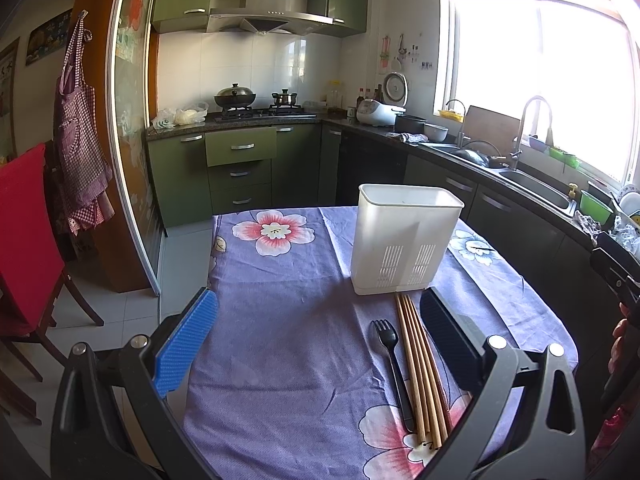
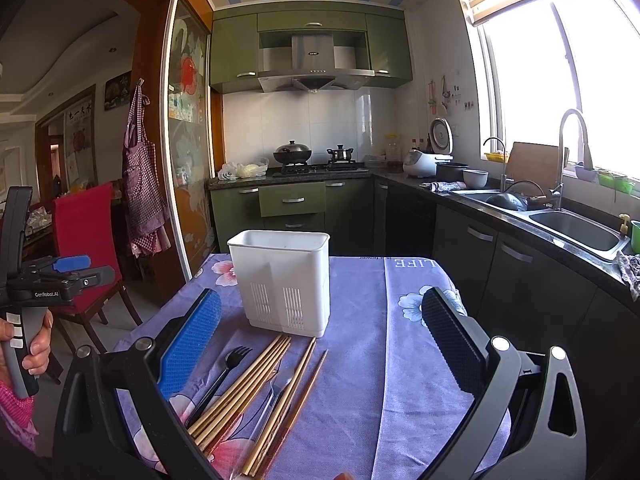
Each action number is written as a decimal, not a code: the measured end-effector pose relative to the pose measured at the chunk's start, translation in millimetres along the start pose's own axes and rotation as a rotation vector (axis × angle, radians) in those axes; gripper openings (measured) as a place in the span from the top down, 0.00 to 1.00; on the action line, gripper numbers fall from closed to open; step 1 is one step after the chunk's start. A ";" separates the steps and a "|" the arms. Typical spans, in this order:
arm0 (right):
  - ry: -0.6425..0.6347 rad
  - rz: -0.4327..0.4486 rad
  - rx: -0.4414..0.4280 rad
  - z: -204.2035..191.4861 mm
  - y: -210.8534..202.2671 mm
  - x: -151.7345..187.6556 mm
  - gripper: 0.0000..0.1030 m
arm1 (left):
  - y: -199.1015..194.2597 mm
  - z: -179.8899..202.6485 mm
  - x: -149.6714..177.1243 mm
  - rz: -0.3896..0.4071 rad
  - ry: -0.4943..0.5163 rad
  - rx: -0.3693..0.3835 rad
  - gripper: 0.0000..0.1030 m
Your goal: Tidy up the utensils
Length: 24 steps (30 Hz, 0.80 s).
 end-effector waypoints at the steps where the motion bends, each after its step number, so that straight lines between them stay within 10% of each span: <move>1: 0.001 -0.001 -0.002 0.2 0.1 0.2 0.04 | 0.0 0.0 0.2 0.000 0.000 0.000 0.06; 24: 0.007 -0.007 -0.008 1.0 5.4 2.7 0.04 | 3.1 -5.2 3.9 -0.017 -0.009 -0.006 0.06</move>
Point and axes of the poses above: each gripper's, at about its wrist camera, not at the fingertips, and y roughly the way its jaws point, z to its right, x to its underside, the point moved 6 cm from there along y, roughly the way its jaws point, and after that the axes turned 10 degrees about -x, right-handed, at the moved point
